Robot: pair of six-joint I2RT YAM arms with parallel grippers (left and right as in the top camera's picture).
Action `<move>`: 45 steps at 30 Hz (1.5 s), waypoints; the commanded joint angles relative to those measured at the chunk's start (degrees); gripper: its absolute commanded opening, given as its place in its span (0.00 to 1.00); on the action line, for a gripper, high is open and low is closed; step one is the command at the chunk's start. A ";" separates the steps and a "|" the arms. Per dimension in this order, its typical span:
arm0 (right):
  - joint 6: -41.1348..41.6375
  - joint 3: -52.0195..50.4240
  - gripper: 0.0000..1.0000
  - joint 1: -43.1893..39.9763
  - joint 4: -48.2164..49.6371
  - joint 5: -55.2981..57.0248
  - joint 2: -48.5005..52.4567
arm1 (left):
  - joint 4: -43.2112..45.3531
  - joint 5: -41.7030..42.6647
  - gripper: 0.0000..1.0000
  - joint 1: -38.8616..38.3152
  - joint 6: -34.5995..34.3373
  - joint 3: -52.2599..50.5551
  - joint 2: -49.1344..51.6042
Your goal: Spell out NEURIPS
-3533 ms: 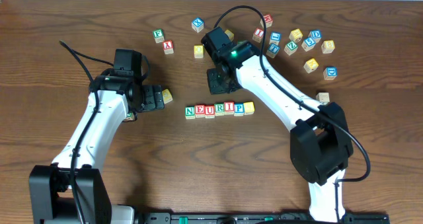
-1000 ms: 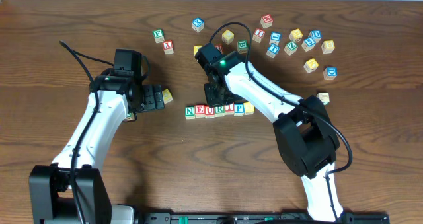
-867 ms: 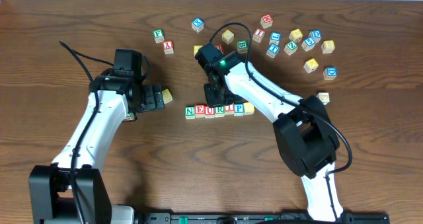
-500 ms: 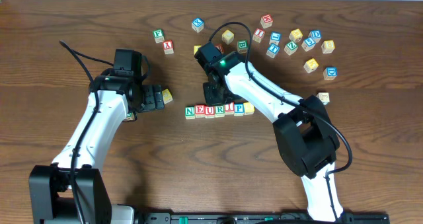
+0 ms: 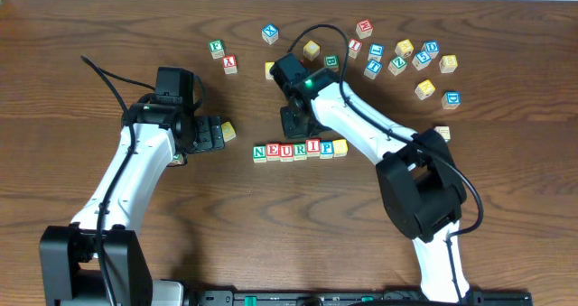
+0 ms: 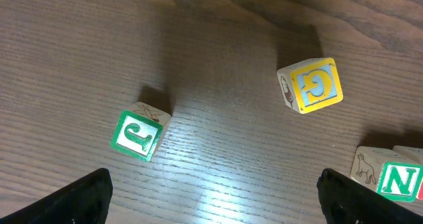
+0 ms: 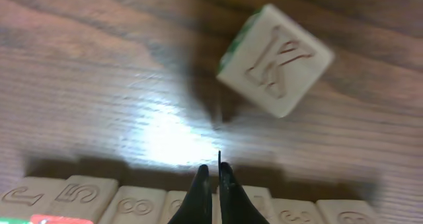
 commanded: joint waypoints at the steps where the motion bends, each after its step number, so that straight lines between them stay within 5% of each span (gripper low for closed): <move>1: -0.26 -0.15 0.01 -1.14 -0.48 1.95 0.42 | -0.35 0.13 0.98 0.13 -0.13 1.09 -0.63; 45: 0.85 -0.15 0.01 -0.35 -6.47 0.87 0.42 | -0.33 0.13 0.98 0.13 -0.13 1.09 -0.63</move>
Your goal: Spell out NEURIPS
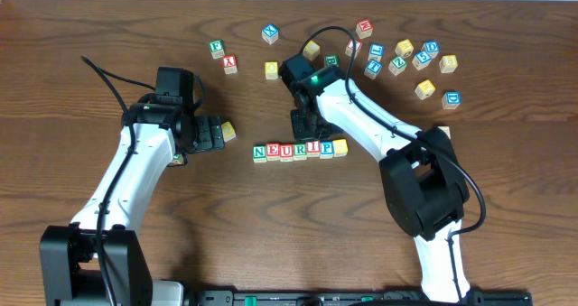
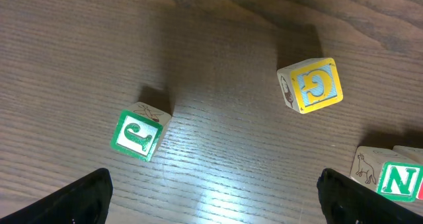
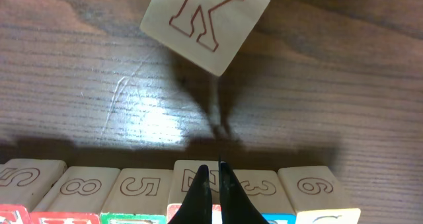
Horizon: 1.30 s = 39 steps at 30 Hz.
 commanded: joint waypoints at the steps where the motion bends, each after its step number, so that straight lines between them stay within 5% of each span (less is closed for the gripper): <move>1: 0.74 -0.15 0.01 0.50 -0.59 -0.17 0.42 | -0.35 0.13 0.98 0.13 -0.13 1.09 -0.63; 39: 0.74 -0.15 0.01 0.48 -0.48 0.00 0.42 | -0.33 0.13 0.98 0.13 -0.13 1.09 -0.63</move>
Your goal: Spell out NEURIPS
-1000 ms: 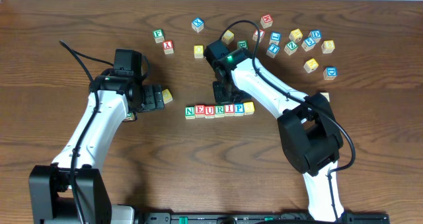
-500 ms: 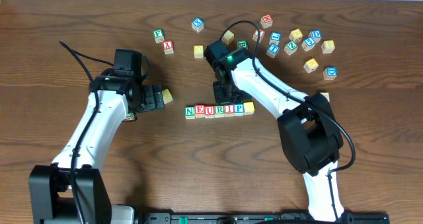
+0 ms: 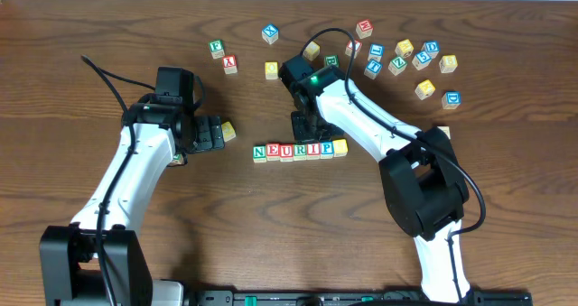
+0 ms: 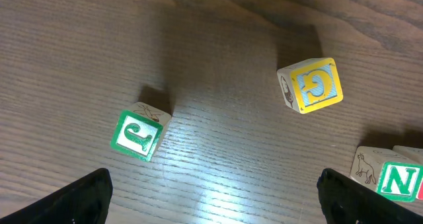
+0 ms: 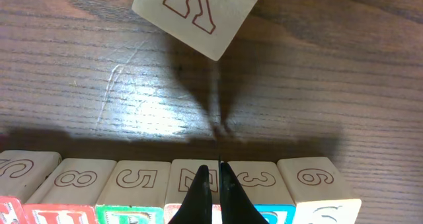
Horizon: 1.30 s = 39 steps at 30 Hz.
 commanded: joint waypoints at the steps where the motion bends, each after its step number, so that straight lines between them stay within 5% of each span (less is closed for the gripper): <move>1: 0.63 -0.15 0.01 0.48 0.94 0.76 0.42 | -0.35 0.15 0.98 0.13 -0.13 1.09 -0.63; 16: -0.52 0.31 0.01 -3.34 5.07 2.80 0.35 | -0.35 0.15 0.98 0.13 -0.13 1.09 -0.63; 39: -0.44 0.39 0.01 -5.68 -1.57 4.70 0.31 | -0.35 0.15 0.98 0.13 -0.13 1.09 -0.63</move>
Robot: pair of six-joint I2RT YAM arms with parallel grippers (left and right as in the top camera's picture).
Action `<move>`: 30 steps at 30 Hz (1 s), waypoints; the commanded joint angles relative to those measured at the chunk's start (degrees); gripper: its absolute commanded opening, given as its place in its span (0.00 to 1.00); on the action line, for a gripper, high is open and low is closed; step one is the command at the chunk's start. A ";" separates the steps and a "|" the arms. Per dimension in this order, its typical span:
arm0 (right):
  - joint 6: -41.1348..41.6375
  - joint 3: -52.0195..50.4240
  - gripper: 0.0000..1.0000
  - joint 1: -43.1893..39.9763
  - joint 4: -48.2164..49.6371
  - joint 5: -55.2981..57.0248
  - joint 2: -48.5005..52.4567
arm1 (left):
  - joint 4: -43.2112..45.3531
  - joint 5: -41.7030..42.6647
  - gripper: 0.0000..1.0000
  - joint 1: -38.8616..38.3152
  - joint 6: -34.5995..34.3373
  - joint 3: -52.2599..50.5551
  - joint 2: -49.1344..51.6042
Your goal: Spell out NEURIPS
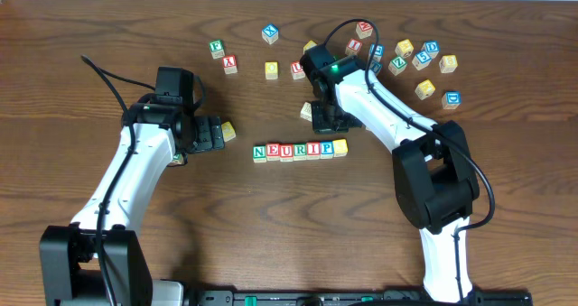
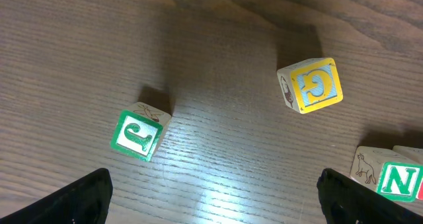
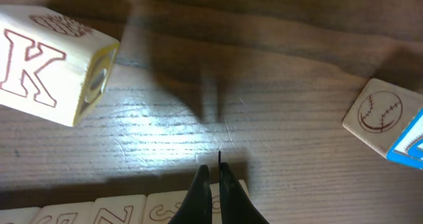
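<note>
On the table a row of blocks point(image 1: 300, 150) reads N E U R I P, and a yellow-faced block point(image 1: 340, 147) closes its right end; I cannot read its letter. My right gripper point(image 1: 327, 118) point(image 3: 213, 178) is shut on nothing, just behind the row's right end. A pale K block point(image 3: 53, 65) point(image 1: 307, 113) lies to its left. My left gripper point(image 1: 213, 133) point(image 2: 215, 201) stands open over bare wood, left of the row, whose green N block point(image 2: 398, 180) shows at the right edge.
Many loose letter blocks point(image 1: 411, 58) lie scattered at the back right, and a few point(image 1: 223, 56) at the back middle. A yellow and blue G block point(image 2: 310, 85) and a green J block point(image 2: 137, 135) lie by the left gripper. A baseball block point(image 3: 382, 118) sits right of the right gripper.
My right gripper, still shut, has moved right along the back of the row to its right end. The K block now lies to its left. The left arm has not moved.
The right gripper stood shut behind the middle of the row, the K block blurred ahead on the right. Then the K block lay straight ahead, then farther off. Now the gripper is at the row's right end. The row and left arm kept their places.
</note>
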 commanded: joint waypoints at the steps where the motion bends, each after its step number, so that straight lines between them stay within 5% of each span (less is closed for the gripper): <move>1: -0.39 0.39 0.01 -0.20 -1.01 0.96 0.31 | -0.35 0.13 0.98 0.13 -0.13 1.09 -0.63; 30: 0.90 0.39 0.01 -0.13 -4.92 0.83 0.31 | -0.35 0.13 0.98 0.13 -0.13 1.09 -0.63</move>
